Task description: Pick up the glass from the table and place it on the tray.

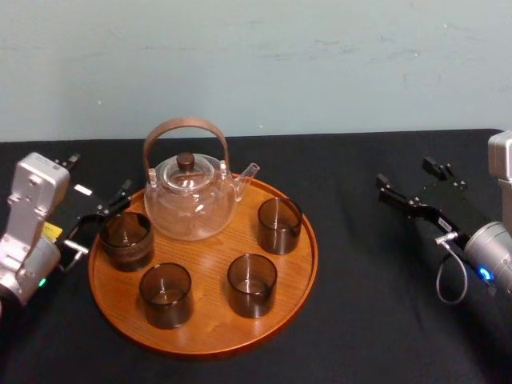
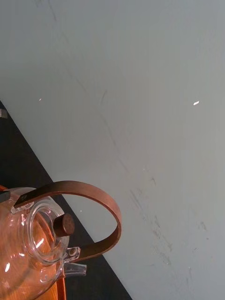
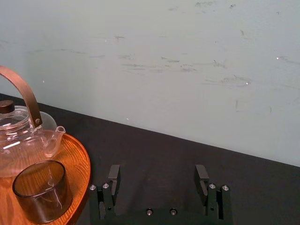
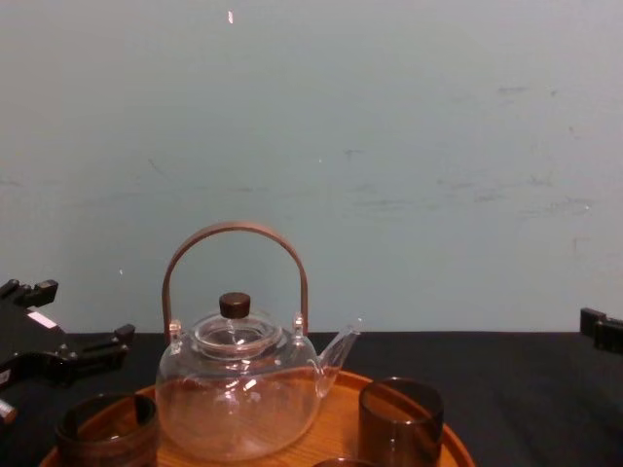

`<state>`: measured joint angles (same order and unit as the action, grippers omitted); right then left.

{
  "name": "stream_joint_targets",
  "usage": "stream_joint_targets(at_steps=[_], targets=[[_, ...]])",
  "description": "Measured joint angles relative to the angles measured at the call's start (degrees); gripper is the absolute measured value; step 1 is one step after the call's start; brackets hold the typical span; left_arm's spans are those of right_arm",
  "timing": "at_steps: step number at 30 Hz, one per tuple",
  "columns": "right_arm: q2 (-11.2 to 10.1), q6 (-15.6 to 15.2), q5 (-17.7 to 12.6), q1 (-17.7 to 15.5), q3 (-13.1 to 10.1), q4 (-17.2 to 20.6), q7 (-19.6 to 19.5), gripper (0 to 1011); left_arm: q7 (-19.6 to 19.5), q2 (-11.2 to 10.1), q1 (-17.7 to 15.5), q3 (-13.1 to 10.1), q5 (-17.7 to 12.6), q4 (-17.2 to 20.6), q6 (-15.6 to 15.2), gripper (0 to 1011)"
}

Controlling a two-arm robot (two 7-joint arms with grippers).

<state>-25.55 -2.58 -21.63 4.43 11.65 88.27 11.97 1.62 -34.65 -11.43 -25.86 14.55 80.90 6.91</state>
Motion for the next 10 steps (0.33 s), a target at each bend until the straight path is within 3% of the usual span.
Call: stream_joint_targets(at_steps=[10], targets=[[0.0,0.0,0.0,0.0,0.0,0.0,0.0,1002,0.0,0.0,0.0,0.0,0.0,0.0,0.0,1001]])
